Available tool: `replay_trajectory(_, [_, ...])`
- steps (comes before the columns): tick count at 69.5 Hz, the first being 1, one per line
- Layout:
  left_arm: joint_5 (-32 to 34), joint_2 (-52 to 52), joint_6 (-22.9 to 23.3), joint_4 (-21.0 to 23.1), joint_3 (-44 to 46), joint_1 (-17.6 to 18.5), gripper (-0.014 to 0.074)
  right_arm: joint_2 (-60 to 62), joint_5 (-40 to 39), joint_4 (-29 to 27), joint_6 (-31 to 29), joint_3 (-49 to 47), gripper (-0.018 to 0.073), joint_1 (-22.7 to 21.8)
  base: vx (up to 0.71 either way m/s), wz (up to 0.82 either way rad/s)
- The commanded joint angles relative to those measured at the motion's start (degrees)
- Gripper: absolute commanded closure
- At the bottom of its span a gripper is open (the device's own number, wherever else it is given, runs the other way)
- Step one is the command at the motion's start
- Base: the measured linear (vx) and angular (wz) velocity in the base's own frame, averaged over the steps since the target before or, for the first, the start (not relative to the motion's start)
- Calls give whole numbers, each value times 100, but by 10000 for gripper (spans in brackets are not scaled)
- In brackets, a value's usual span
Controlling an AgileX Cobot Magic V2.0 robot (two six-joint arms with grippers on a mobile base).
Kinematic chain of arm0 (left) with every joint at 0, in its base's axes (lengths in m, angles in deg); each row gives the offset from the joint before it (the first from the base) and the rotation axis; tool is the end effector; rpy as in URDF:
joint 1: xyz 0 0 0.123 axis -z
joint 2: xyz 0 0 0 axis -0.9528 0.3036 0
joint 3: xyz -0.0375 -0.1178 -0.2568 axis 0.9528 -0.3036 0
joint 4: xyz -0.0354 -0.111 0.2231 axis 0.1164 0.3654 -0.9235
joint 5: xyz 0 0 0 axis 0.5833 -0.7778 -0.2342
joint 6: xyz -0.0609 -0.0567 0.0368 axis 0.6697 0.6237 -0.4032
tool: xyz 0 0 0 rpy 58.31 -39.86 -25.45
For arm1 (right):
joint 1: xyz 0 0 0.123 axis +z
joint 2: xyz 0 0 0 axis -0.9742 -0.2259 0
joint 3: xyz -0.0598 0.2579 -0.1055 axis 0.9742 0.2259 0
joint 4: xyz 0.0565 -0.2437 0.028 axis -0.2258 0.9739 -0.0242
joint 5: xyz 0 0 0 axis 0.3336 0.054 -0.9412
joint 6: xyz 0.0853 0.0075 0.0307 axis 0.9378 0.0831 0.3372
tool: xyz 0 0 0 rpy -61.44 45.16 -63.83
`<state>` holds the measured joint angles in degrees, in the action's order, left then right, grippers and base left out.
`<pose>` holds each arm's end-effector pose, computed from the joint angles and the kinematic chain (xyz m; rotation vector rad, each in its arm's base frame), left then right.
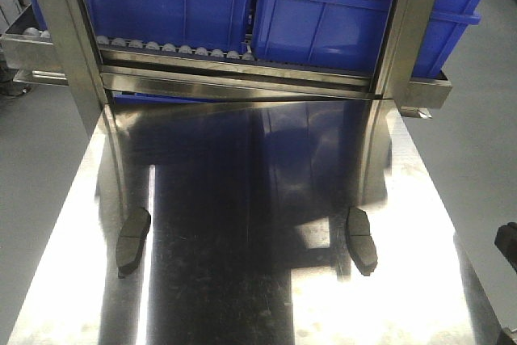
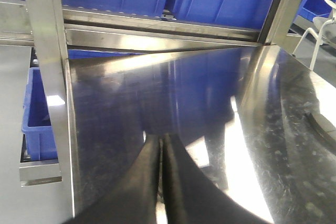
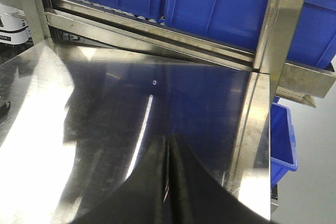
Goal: Move and align brake pads A on conveyor
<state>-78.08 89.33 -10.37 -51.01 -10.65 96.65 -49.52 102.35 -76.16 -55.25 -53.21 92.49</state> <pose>0.0662 -0.0181 0.2924 0.1730 1.8765 -0.2861 0.0795 0.0254 0.2761 -0.3097 1.8135 0.1951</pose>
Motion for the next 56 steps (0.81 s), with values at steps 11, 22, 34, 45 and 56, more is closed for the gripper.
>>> replay_trajectory(11, [393, 66, 11, -33, 134, 35, 603, -32, -416, 3, -50, -166, 566, -11, -1, -4])
replay_trajectory(22, [393, 66, 11, -33, 134, 35, 603, -32, -416, 3, -50, -166, 566, -11, 0, 0])
replay_trajectory(34, [393, 66, 11, -33, 134, 35, 603, -32, -416, 3, -50, -166, 566, -11, 0, 0])
replay_trajectory(45, [399, 66, 11, -34, 134, 35, 603, -32, -416, 3, -50, -166, 566, -11, 0, 0])
replay_trajectory(56, [418, 66, 11, -34, 134, 35, 601, -32, -416, 3, -50, -166, 566, -11, 0, 0])
